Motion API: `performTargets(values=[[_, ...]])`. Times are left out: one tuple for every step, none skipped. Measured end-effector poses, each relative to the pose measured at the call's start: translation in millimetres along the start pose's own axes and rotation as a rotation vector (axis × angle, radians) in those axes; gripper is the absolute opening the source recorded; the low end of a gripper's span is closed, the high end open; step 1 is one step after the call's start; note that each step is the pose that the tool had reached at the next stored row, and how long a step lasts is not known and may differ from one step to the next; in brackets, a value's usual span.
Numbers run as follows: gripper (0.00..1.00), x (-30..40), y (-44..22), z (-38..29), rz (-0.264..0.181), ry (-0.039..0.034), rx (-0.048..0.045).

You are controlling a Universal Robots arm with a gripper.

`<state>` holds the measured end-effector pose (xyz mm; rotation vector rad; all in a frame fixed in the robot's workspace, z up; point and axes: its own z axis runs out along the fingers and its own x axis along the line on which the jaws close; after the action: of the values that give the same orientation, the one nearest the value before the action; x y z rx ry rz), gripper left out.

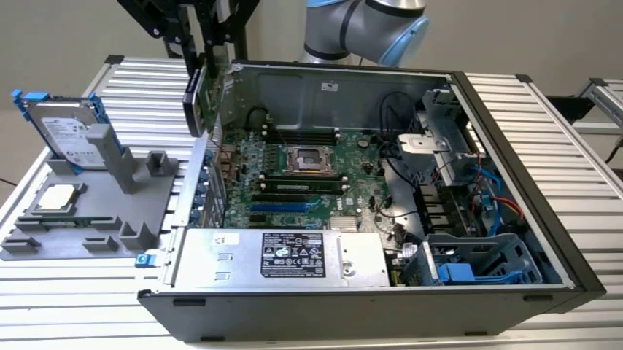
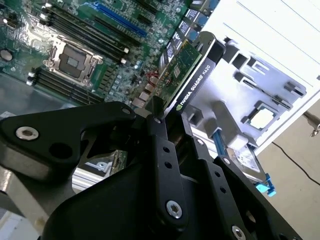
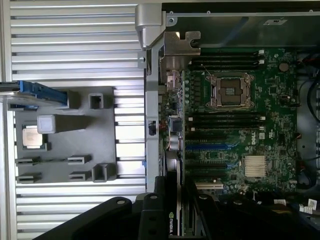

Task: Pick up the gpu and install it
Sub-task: 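Pick up the gpu and move the gpu toward the slot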

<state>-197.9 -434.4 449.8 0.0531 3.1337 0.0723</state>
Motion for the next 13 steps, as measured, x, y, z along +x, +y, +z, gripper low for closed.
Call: performTargets(values=[[0.0,-0.4,0.0,0.0,0.0,0.0,0.0],[0.0,-0.8,0.0,0.0,0.0,0.0,0.0],[0.0,-1.2,0.0,0.0,0.0,0.0,0.0],[0.0,-1.6,0.1,0.0,0.0,0.0,0.0],[0.0,-2.1,0.1,0.0,0.0,0.0,-0.0001],[0.0,-2.6,0.1,0.1,0.0,-0.0001,-0.0001],[0.0,-3.0,0.1,0.1,0.0,0.0,-0.0001],[0.0,-3.5,0.1,0.0,0.0,0.0,0.0],[0.0,-3.9,0.1,0.1,0.0,0.0,-0.0001],[0.0,-4.4,0.2,0.0,0.0,0.0,0.0],[0.0,-4.9,0.2,0.1,0.0,0.0,-0.0001],[0.0,-5.4,0.2,0.0,0.0,0.0,0.0],[0.0,-5.9,0.2,0.1,0.0,0.0,0.0]])
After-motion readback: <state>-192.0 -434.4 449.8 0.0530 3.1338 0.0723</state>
